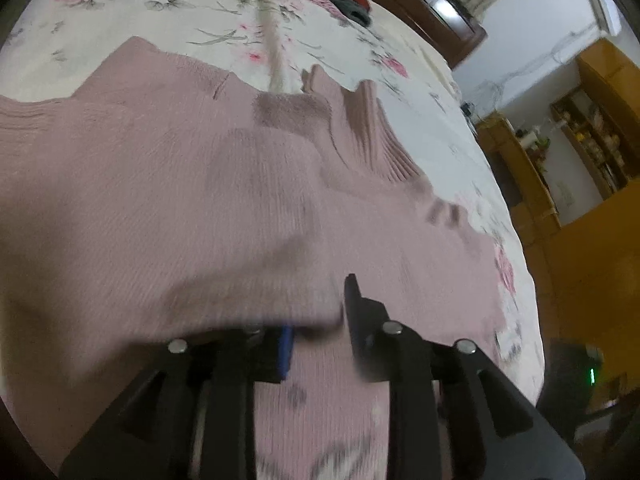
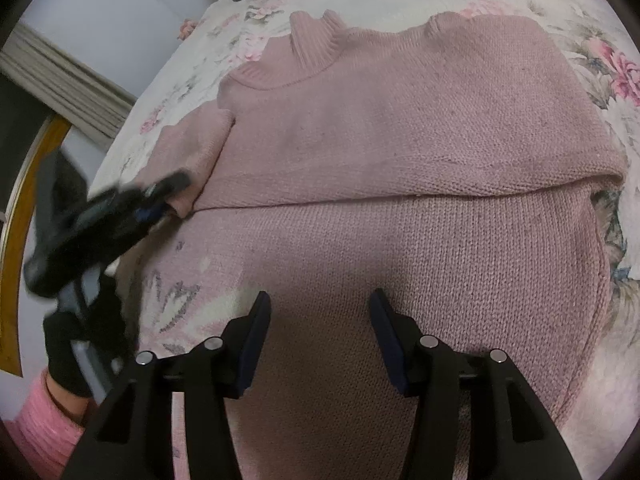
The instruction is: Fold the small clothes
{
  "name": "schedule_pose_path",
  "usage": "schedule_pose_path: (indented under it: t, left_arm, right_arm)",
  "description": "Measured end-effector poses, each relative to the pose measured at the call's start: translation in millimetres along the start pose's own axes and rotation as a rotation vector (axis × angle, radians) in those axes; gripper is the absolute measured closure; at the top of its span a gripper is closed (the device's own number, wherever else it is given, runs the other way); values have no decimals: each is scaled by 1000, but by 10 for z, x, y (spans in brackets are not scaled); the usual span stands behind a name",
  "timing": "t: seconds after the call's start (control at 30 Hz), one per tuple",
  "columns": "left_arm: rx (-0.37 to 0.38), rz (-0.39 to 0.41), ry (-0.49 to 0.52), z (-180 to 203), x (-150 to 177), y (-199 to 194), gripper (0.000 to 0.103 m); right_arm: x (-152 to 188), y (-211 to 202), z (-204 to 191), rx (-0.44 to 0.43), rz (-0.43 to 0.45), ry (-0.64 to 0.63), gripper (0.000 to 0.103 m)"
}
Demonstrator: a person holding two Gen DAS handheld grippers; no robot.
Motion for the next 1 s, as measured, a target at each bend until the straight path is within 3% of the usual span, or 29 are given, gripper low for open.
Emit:
schedule_pose_path:
  t: [0.17,0.37,0.4,0.53,0.7,0.73,0.77,0.83,0.93,1.0]
  left_arm:
    - [-44,92,13,-307,50,-569,73]
    - [-266,226,7,-807,-377,-861,71]
    - [-308,224,6,-890,-435,-834,71]
    - [-324,162,-35,-1098,-488,-620,71]
    - [-330,151,-14,-1165,-459,-526,71]
    - [-320,150,-20,-1189,-450,-536,71]
    - [-306,148,-32,-1204,-457,-543,71]
    - [-293,144,-43,-1222,-440,-580,71]
    - [-267,170,-62,-1181,-431,-745,71]
    - [-296,202,-67,-1226,-437,-881,67]
  right_arm:
    - [-215,-23,-211,-44,10,1,51]
    - [-537,261,-696,-113,-18,-29,51]
    - [-576,314,-753,-125,-23,-27,51]
    - [-779,600,-998,-195,-58,12,51]
    - [-884,1002,-1070,-223,-123,84,51]
    - [-875,1070,-1074,-228,-137,90,56]
    - [-856,1152,-1085,-238,-158,97,73]
    - [-843,1209,-1101,-240,-168,94,87]
    - [-885,1097,-1151,-229,-132,33,92]
    - [-916,1050,-1130,-208,-118,20,92]
Point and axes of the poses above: each gripper's, at about its wrist camera, not at the fingertips, and y roughly the way its jaws point, z to its right, x to its underside, the point moved 8 cm from there along y, roughly the way its jaws point, and after that the axes turned 7 degrees about -x, right-handed, at the moved point
